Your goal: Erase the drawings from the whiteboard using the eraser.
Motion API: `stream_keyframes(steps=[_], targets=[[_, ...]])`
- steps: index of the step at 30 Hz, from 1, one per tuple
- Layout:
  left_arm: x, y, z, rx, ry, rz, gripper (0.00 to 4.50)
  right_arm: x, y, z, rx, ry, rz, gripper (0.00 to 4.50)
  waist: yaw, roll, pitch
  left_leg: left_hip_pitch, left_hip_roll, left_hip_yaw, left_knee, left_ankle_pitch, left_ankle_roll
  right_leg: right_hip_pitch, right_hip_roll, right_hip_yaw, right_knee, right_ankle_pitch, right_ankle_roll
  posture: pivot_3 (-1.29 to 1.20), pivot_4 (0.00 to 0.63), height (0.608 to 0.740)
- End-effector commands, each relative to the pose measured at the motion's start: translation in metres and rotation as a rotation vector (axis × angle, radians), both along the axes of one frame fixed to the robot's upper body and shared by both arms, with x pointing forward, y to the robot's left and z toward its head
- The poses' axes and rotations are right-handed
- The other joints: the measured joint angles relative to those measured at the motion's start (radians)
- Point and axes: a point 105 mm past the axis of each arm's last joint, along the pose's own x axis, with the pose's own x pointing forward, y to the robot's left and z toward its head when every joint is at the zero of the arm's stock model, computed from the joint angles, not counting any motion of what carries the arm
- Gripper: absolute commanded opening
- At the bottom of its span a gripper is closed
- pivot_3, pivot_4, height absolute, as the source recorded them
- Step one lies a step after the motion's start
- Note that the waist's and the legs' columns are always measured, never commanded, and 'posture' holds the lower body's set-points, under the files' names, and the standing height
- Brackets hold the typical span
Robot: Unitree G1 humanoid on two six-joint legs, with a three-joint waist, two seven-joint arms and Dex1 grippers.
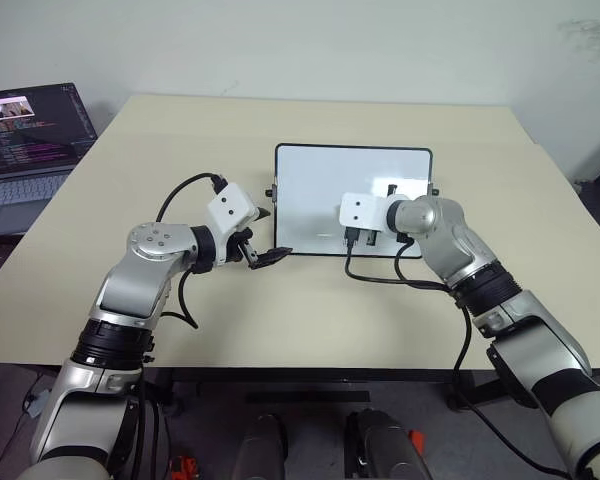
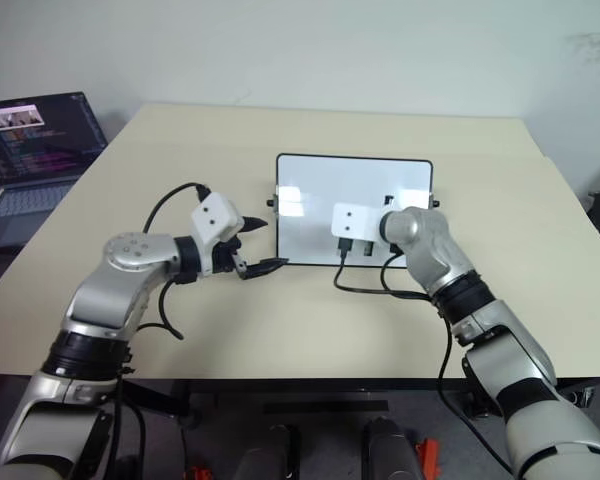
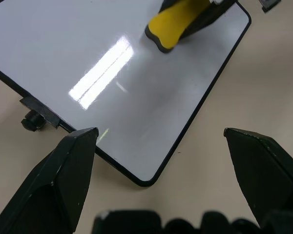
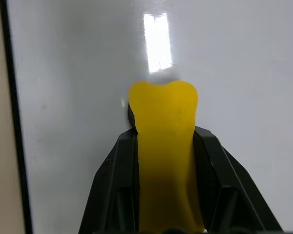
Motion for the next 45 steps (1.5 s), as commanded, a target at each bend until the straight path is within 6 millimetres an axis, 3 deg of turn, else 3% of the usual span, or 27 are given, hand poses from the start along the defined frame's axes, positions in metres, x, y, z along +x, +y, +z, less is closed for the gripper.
stream_keyframes(steps=[1,6,15,19,31,36,41,45], targets=[[-0.001,-0.003,0.014,-0.006,-0.052,-0.018,4.5,0.008,-0.016,0.024,0.013,-0.079,-0.051,1.1,0.0,0.0,0.0,0.0,0.0,0.0,0.0,0.0,0.0,0.0,0.0,0.0,0.0,0.0,0.0,0.0,0.15,0.74],[0.0,-0.004,0.015,-0.006,-0.053,-0.021,4.5,0.008,-0.017,0.023,0.012,-0.069,-0.052,1.1,0.001,0.0,0.0,0.0,0.0,0.0,-0.001,0.0,0.0,0.0,0.0,0.0,0.0,0.0,0.0,0.0,0.15,0.74],[0.0,-0.004,0.016,-0.003,-0.055,-0.024,4.5,-0.024,-0.004,-0.023,-0.073,0.121,0.076,1.1,0.001,0.0,0.0,0.0,0.0,0.0,-0.001,0.0,0.0,0.0,0.0,0.0,0.0,0.0,0.0,0.0,0.15,0.74],[0.0,-0.004,0.016,-0.001,-0.056,-0.025,4.5,-0.031,-0.004,-0.035,-0.102,0.159,0.088,1.1,0.001,0.0,0.0,0.0,0.0,0.0,-0.001,0.0,0.0,0.0,0.0,0.0,0.0,0.0,0.0,0.0,0.15,0.74],[0.0,-0.005,0.016,0.001,-0.061,-0.024,4.5,0.007,-0.011,0.014,0.011,-0.06,-0.058,1.1,0.0,0.0,0.0,0.0,0.0,0.0,0.0,0.0,0.0,0.0,0.0,0.0,0.0,0.0,0.0,0.0,0.15,0.74],[0.001,-0.004,0.017,0.003,-0.063,-0.021,4.5,0.01,-0.011,0.019,0.024,-0.075,-0.064,1.1,0.0,0.0,0.0,0.0,0.0,0.0,0.0,0.0,0.0,0.0,0.0,0.0,0.0,0.0,0.0,0.0,0.15,0.74],[0.001,-0.005,0.017,0.003,-0.063,-0.024,4.5,0.005,-0.012,0.011,-0.002,-0.031,-0.04,1.1,0.0,0.0,0.0,0.0,0.0,0.0,0.0,0.0,0.0,0.0,0.0,0.0,0.0,0.0,0.0,0.0,0.15,0.74],[0.001,-0.005,0.017,0.002,-0.063,-0.024,4.5,-0.018,-0.014,-0.024,-0.102,0.122,0.046,1.1,0.004,0.0,0.0,0.0,0.0,0.0,0.0,0.0,0.0,0.001,0.0,0.0,0.0,0.0,0.0,0.0,0.15,0.74]])
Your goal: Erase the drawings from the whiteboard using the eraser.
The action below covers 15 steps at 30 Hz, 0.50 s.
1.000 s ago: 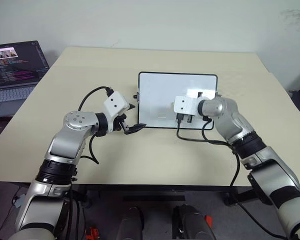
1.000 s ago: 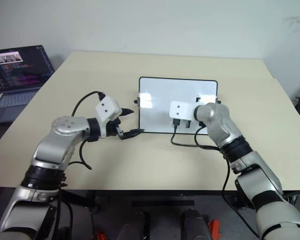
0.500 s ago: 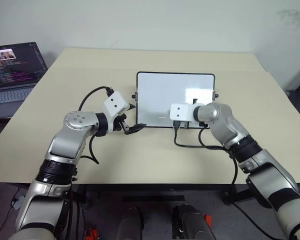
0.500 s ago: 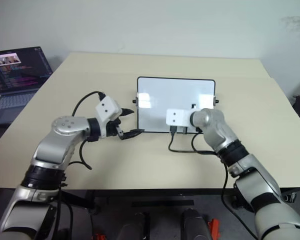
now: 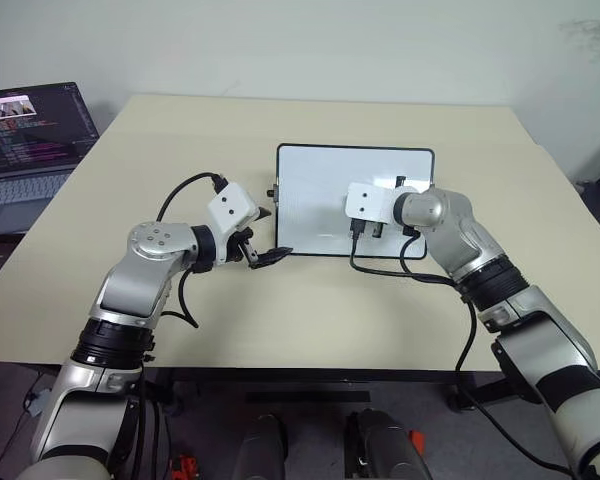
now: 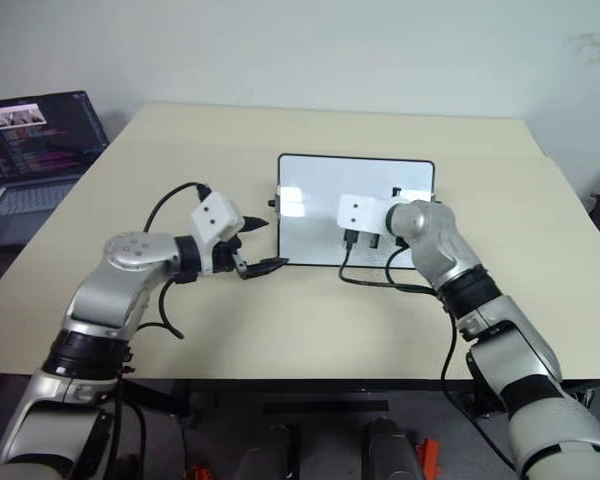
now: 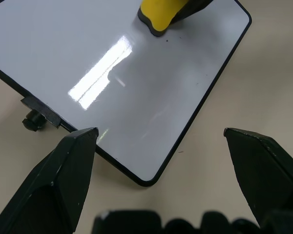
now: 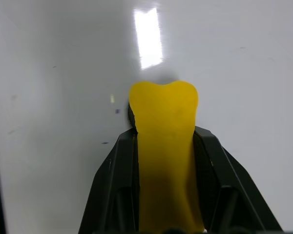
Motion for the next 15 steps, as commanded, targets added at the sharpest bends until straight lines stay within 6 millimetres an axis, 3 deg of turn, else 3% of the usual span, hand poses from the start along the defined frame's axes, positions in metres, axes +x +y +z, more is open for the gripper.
stream_keyframes(steps=[1,6,12,15], targets=[[0.001,-0.004,0.016,0.002,-0.063,-0.018,4.5,-0.019,-0.004,-0.027,-0.09,0.126,0.061,1.1,0.001,0.0,0.0,0.0,0.0,0.0,0.0,0.0,0.0,0.0,0.0,0.0,0.0,0.0,0.0,0.0,0.15,0.74],[0.002,0.0,0.017,0.003,-0.063,-0.003,4.5,-0.023,-0.004,-0.028,-0.085,0.137,0.053,1.1,-0.003,0.0,0.0,0.0,0.0,0.0,0.0,0.0,0.0,0.0,0.0,0.0,0.001,0.0,0.0,0.0,0.15,0.74],[0.003,0.0,0.017,0.004,-0.063,-0.004,4.5,-0.011,-0.006,-0.012,-0.048,0.065,0.006,1.1,-0.003,0.0,0.0,0.0,0.0,0.0,0.0,0.0,0.0,0.0,0.0,0.0,0.0,0.0,0.0,0.0,0.15,0.74],[0.003,-0.001,0.017,0.002,-0.062,-0.005,4.5,0.002,-0.018,0.001,-0.034,0.002,-0.06,1.1,-0.003,0.0,0.0,0.0,0.0,0.0,0.001,0.0,0.0,-0.001,0.0,0.0,0.0,0.0,0.0,0.0,0.15,0.74]])
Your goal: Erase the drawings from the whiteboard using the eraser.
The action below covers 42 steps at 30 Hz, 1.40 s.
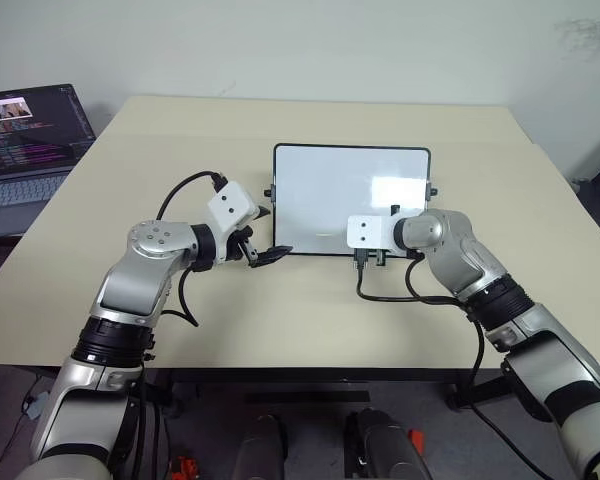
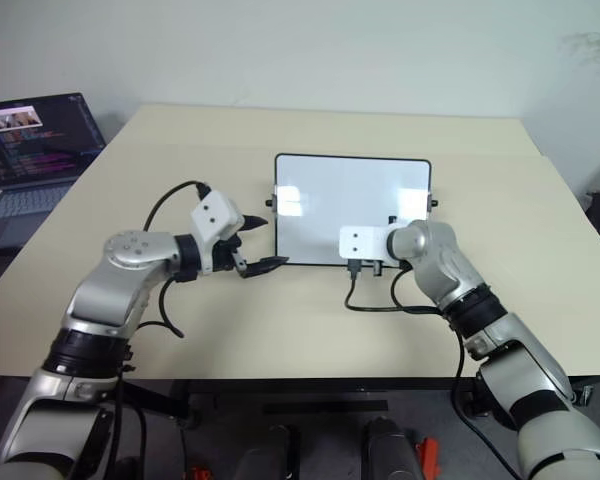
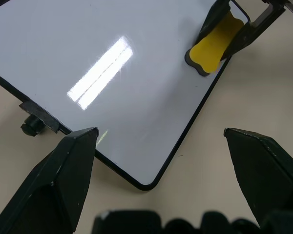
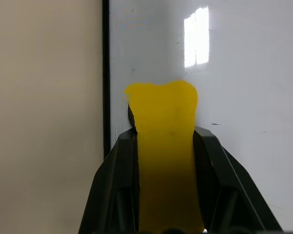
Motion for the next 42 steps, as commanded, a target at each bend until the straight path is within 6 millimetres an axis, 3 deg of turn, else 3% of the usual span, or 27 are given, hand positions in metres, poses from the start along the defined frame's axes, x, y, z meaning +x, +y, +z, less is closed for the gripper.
stream_keyframes(steps=[1,9,24,30,42], targets=[[0.001,-0.002,0.016,0.0,-0.061,-0.011,4.5,0.021,-0.022,0.03,0.023,-0.124,-0.119,1.1,0.0,0.0,0.0,0.0,0.0,0.0,0.0,0.0,0.0,0.0,0.0,0.0,0.0,0.0,0.0,0.0,0.15,0.74],[0.002,-0.002,0.016,-0.001,-0.061,-0.011,4.5,0.033,-0.036,0.04,0.026,-0.15,-0.183,1.1,0.001,0.0,0.0,0.0,0.0,0.0,0.0,0.0,0.0,0.0,0.0,0.0,0.0,0.0,0.0,0.0,0.15,0.74],[0.004,-0.004,0.018,-0.006,-0.067,-0.016,4.5,-0.004,-0.018,0.001,-0.003,0.043,-0.044,1.1,0.001,0.0,0.0,0.0,0.0,0.0,0.0,0.0,0.0,0.0,0.0,0.0,0.0,0.0,0.0,0.0,0.15,0.74],[0.004,-0.005,0.017,-0.009,-0.069,-0.016,4.5,-0.009,-0.015,-0.005,-0.021,0.069,-0.023,1.1,0.001,0.0,0.0,0.0,0.0,0.0,0.0,0.0,0.0,0.0,0.0,0.0,0.0,0.0,0.0,0.0,0.15,0.74],[0.003,-0.004,0.017,-0.007,-0.071,-0.014,4.5,0.023,-0.013,0.032,0.062,-0.131,-0.12,1.1,-0.006,0.0,0.0,0.001,0.0,0.0,0.0,0.0,0.0,0.0,0.0,0.0,0.0,0.0,0.0,0.0,0.15,0.74]])
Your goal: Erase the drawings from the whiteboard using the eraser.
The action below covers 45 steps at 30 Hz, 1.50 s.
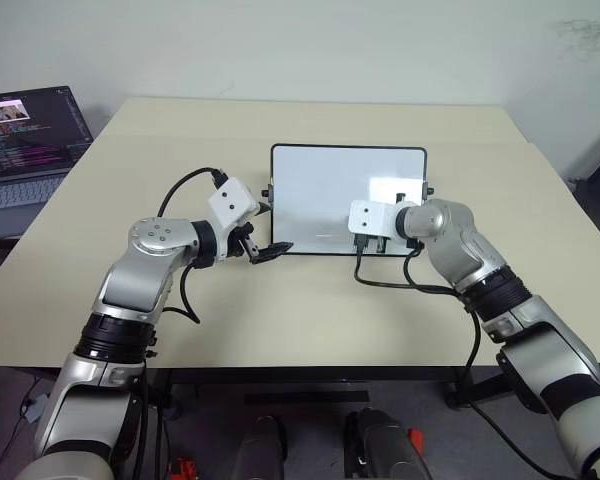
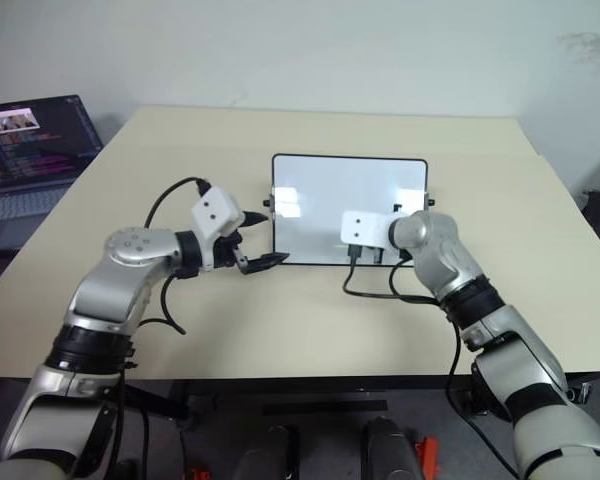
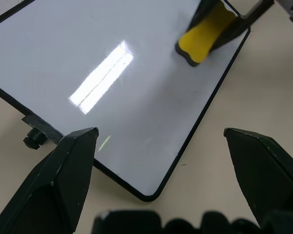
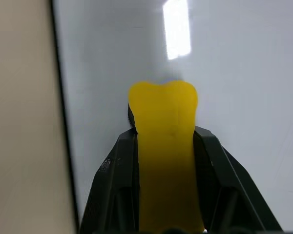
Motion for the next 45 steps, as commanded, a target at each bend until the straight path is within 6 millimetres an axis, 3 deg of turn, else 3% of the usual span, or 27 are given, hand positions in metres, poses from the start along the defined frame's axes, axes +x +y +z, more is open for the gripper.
stream_keyframes(steps=[1,8,12,14,16,20,22,26,32,41,45], targets=[[0.0,-0.003,0.013,-0.002,-0.053,-0.014,4.5,0.01,-0.008,0.016,0.019,-0.07,-0.049,1.1,0.001,0.0,0.0,0.0,0.0,0.0,0.0,0.0,0.0,0.0,0.0,0.0,0.0,0.0,0.0,0.0,0.15,0.74],[0.0,-0.003,0.013,-0.001,-0.053,-0.018,4.5,0.016,-0.02,0.03,0.04,-0.114,-0.09,1.1,0.004,0.0,0.0,0.0,0.0,0.0,0.0,0.0,0.0,0.0,0.0,0.0,0.0,0.0,0.0,0.0,0.15,0.74],[0.0,-0.004,0.014,-0.001,-0.051,-0.021,4.5,-0.027,0.031,0.065,0.403,0.02,0.219,1.1,0.007,0.0,0.0,-0.001,0.0,0.0,0.0,0.0,0.0,0.0,0.0,0.0,0.0,0.0,0.0,0.0,0.15,0.74],[0.0,-0.003,0.014,-0.001,-0.051,-0.02,4.5,-0.046,0.033,0.083,0.506,0.054,0.306,1.1,0.005,0.0,0.0,-0.001,0.0,0.0,-0.001,0.0,0.0,-0.001,0.0,0.0,0.0,0.0,0.0,0.0,0.15,0.74],[0.0,-0.002,0.014,0.0,-0.05,-0.019,4.5,-0.057,0.021,0.103,0.611,0.056,0.327,1.1,0.009,0.001,0.0,-0.002,0.0,-0.001,-0.003,0.0,0.0,-0.001,0.0,-0.001,0.0,0.002,0.006,0.0,0.15,0.74],[-0.001,0.0,0.013,0.003,-0.046,-0.023,4.5,-0.052,-0.026,0.135,0.803,0.0,0.187,1.1,0.025,0.0,0.0,-0.003,0.0,-0.004,-0.004,-0.001,-0.001,-0.001,0.0,-0.004,-0.002,0.001,0.005,0.0,0.15,0.74],[-0.004,-0.004,0.015,-0.016,-0.04,-0.052,4.5,-0.039,-0.063,0.141,0.872,-0.052,0.029,1.1,0.027,0.0,0.0,-0.003,-0.001,-0.003,-0.004,-0.001,-0.001,-0.001,-0.001,-0.003,-0.002,-0.002,0.0,0.0,0.15,0.74],[-0.012,-0.021,0.022,-0.086,-0.018,-0.136,4.5,-0.025,-0.128,0.123,0.858,-0.092,-0.272,1.1,0.032,0.0,0.0,-0.003,-0.001,-0.001,-0.002,-0.001,-0.001,-0.001,-0.002,-0.002,-0.003,-0.002,0.0,0.0,0.15,0.74],[-0.022,-0.04,0.015,-0.085,0.026,-0.23,4.5,-0.029,-0.195,0.087,0.799,-0.097,-0.59,1.1,0.03,0.0,0.0,-0.003,-0.001,0.001,-0.004,-0.001,-0.001,-0.002,-0.002,0.0,-0.003,-0.002,0.0,0.0,0.15,0.74],[-0.032,-0.071,0.013,-0.114,0.061,-0.355,4.5,-0.056,-0.226,0.041,0.808,-0.009,-0.739,1.1,0.02,0.0,0.001,-0.003,-0.001,0.001,-0.001,-0.001,-0.001,-0.001,-0.001,0.0,-0.001,-0.002,0.001,0.0,0.15,0.74],[-0.028,-0.084,0.01,-0.125,0.071,-0.382,4.5,-0.064,-0.236,0.034,0.825,-0.011,-0.774,1.1,0.019,0.0,0.001,-0.003,-0.002,0.002,0.001,-0.001,-0.001,0.0,-0.001,0.002,-0.002,-0.002,0.002,0.0,0.15,0.74]])
